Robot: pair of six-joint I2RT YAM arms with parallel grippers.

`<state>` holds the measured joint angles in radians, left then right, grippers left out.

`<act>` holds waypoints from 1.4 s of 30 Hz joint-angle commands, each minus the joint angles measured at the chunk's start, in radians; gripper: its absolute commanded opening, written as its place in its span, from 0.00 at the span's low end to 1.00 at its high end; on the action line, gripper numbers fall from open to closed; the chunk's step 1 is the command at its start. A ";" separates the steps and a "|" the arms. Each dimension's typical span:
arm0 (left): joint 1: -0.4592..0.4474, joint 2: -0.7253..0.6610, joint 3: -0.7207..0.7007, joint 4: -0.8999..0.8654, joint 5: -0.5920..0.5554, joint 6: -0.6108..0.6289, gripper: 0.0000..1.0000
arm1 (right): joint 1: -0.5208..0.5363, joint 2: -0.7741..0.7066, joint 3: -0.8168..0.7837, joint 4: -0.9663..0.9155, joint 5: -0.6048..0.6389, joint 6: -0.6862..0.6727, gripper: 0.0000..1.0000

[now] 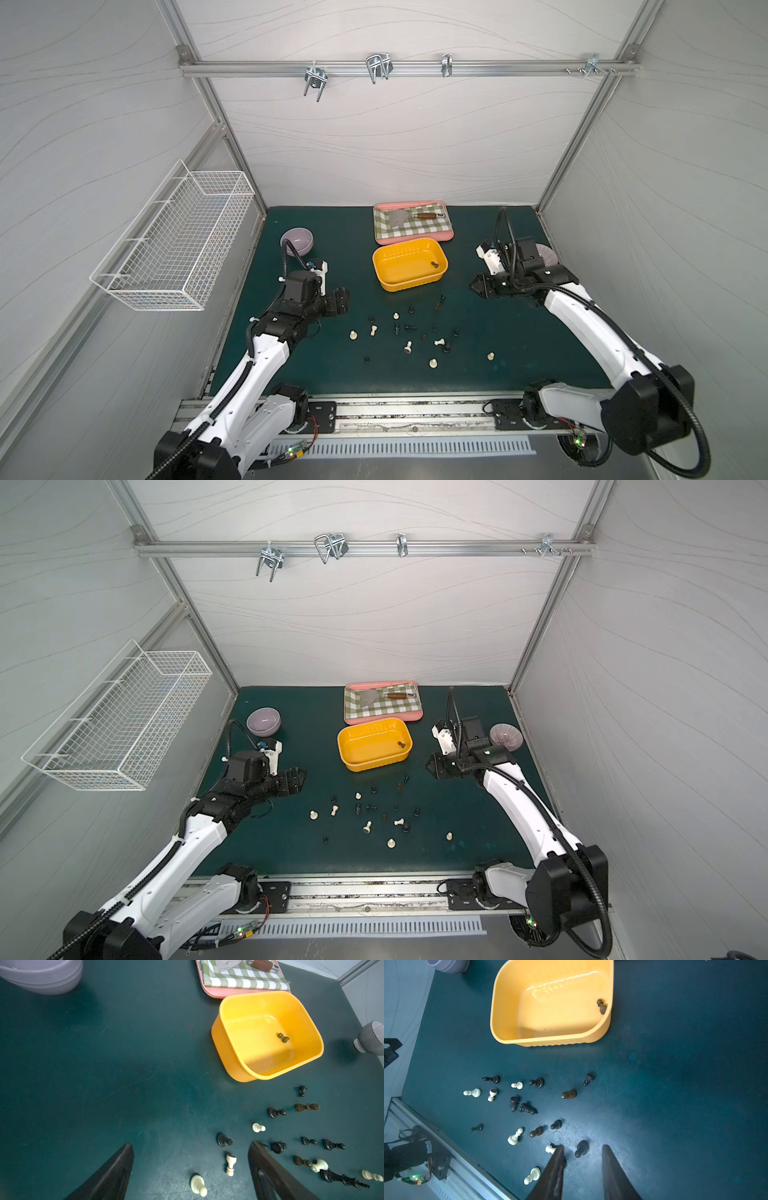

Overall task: Put the chess pieces into the storage box
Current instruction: Place the chess piece in the storage box, then pick up the chess piece at the center of the board.

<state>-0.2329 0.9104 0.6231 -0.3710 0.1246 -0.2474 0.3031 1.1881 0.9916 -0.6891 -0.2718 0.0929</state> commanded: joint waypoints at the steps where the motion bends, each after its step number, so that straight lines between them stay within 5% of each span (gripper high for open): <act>1: -0.036 0.011 0.027 -0.007 -0.015 -0.025 0.86 | -0.018 -0.046 -0.023 -0.015 -0.030 0.016 0.33; 23: -0.308 0.201 0.037 0.027 -0.085 0.013 0.83 | -0.029 -0.074 -0.045 -0.050 -0.031 0.061 0.33; 42: -0.360 0.560 0.231 -0.014 -0.159 -0.017 0.51 | 0.004 -0.064 -0.074 -0.025 -0.049 0.036 0.33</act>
<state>-0.5747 1.4384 0.8055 -0.3862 0.0071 -0.2348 0.2909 1.1141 0.9115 -0.7078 -0.3058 0.1482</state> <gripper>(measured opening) 0.524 0.328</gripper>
